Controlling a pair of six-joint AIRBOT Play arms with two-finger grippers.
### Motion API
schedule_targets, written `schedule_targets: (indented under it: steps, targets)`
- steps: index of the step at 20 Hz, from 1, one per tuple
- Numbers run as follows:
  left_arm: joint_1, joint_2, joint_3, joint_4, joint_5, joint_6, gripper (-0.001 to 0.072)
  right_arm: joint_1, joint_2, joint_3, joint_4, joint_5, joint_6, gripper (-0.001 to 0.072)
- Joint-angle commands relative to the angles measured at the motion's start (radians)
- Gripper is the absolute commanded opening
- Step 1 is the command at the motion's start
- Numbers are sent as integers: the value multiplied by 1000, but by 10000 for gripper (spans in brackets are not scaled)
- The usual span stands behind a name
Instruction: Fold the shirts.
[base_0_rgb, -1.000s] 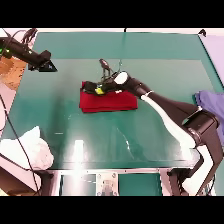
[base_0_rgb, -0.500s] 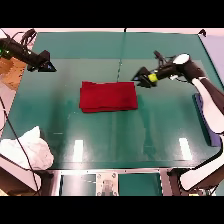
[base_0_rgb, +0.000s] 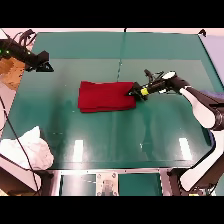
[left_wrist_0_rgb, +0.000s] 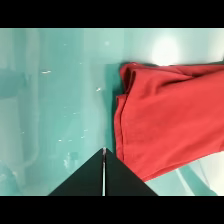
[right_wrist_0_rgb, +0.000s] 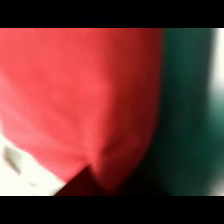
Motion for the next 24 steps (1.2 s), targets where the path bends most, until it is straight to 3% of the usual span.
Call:
schedule_targets:
  steps: [1,5,11,18,24]
  targets:
    - [0,0,0,20,-14,4,16,23,-6,100,104,-3,-19,16]
    - [0,0,0,20,-44,4,17,-103,94,263,93,91,38,15]
    - [0,1,0,20,-43,3,17,-476,265,349,93,169,89,15]
    - [-1,0,0,19,-43,-5,17,-923,275,374,94,140,107,14]
    - [-1,0,0,19,-46,-14,16,-1130,274,404,93,227,79,15]
